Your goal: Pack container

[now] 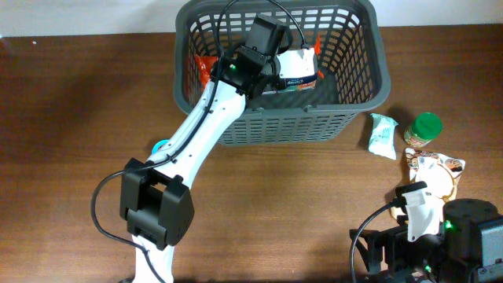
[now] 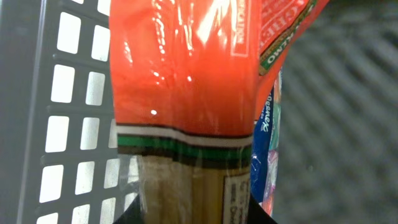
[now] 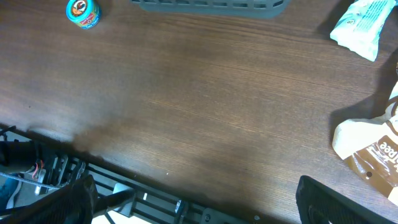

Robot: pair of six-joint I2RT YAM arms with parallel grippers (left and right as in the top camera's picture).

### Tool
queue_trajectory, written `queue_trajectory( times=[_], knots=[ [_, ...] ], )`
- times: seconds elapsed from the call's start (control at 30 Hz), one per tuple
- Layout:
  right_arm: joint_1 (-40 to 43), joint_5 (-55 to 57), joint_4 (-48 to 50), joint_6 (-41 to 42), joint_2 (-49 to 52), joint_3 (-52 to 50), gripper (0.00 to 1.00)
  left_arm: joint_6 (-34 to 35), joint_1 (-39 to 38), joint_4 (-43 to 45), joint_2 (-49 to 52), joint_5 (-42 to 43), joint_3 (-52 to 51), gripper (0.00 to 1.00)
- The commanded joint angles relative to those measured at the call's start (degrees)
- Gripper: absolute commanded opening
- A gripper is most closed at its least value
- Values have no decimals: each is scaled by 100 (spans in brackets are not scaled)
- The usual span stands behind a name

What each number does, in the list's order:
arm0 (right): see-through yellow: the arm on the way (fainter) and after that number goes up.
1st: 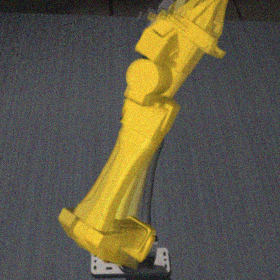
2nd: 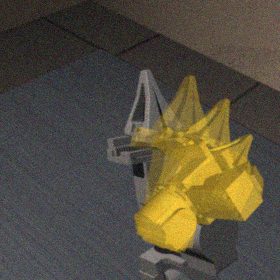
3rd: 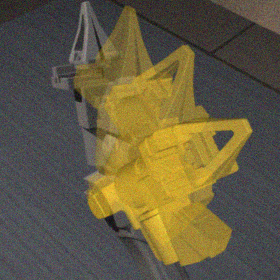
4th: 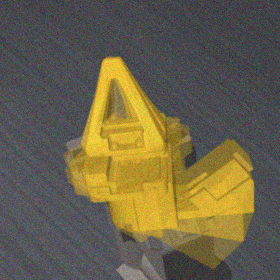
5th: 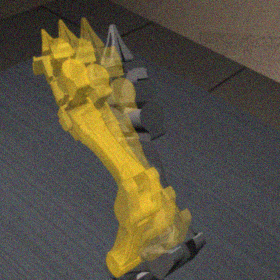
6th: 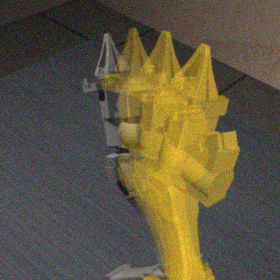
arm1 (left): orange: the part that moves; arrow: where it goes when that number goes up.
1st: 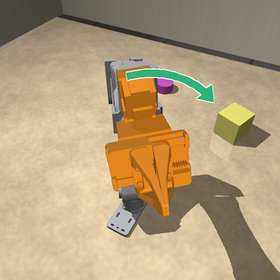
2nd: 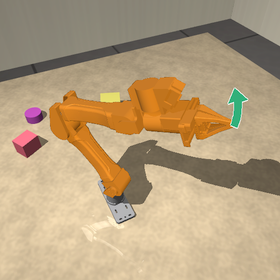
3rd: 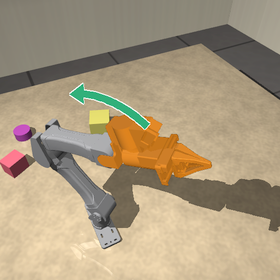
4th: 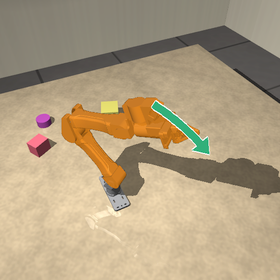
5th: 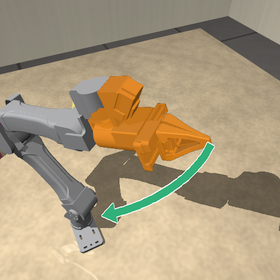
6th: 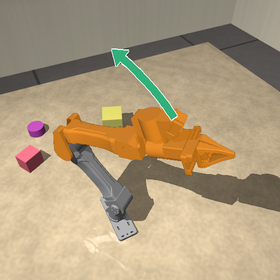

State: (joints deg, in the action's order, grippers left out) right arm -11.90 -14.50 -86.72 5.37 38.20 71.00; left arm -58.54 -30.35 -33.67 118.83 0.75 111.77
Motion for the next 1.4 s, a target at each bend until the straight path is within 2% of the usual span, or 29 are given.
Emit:
queue_trajectory(
  times=[0.0, 0.03, 0.07, 0.1, 0.17, 0.23, 0.33, 0.43, 0.47, 0.5, 0.67, 0.8, 0.9, 0.97, 1.1, 1.23, 1.37],
  knots=[
    [-46, 13, 28, -46, -24, -13, 99, -79, 2, 107, -131, -9, 203, 33],
    [-46, 13, 42, -46, -22, -13, 99, -7, -11, 105, -149, -50, 219, 41],
    [-46, 13, 61, -46, -24, -13, 99, 76, -28, 105, -170, -74, 238, 54],
    [-46, 13, 81, -46, -24, -13, 99, 146, -48, 105, -212, -72, 260, 62],
    [-46, 13, 120, -46, -24, -13, 99, 173, -96, 103, -345, -72, 321, 68],
    [-46, 13, 155, -46, -24, -13, 99, 181, -133, 103, -533, -74, 444, 82],
    [-46, 13, 210, -48, -22, -13, 99, 682, -142, 61, -916, -160, 710, 85],
    [-46, 13, 269, -61, -22, -13, 99, 1152, -136, -361, -1438, -262, 1003, 86],
    [-46, 11, 302, -61, -22, -13, 99, 1357, -103, -564, -1639, -354, 1082, 93],
    [-46, 11, 339, -61, -22, -13, 99, 1554, -66, -741, -1827, -481, 1130, 96],
    [-46, 9, 553, -61, -22, -13, 99, 2594, 527, -1937, -2918, -1023, 1150, 99],
    [-46, 11, 682, -63, -22, -13, 99, 3436, 1600, -3176, -3692, -442, 1150, 99],
    [-46, 11, 772, -63, -17, -13, 99, 3515, 2415, -3825, -3947, 175, 1147, 100],
    [-46, 11, 826, -63, -9, -13, 99, 3530, 2872, -4192, -4017, 284, 1093, 99],
    [-46, 13, 892, -63, 57, -13, 99, 3727, 3622, -4441, -4085, 975, 835, 99],
    [-46, 15, 938, -63, 214, -13, 99, 3700, 4024, -4721, -4089, 1399, 411, 99],
    [-46, 90, 1010, -61, 391, -13, 99, 3504, 4044, -4636, -4363, 1617, -424, 100]
  ],
)
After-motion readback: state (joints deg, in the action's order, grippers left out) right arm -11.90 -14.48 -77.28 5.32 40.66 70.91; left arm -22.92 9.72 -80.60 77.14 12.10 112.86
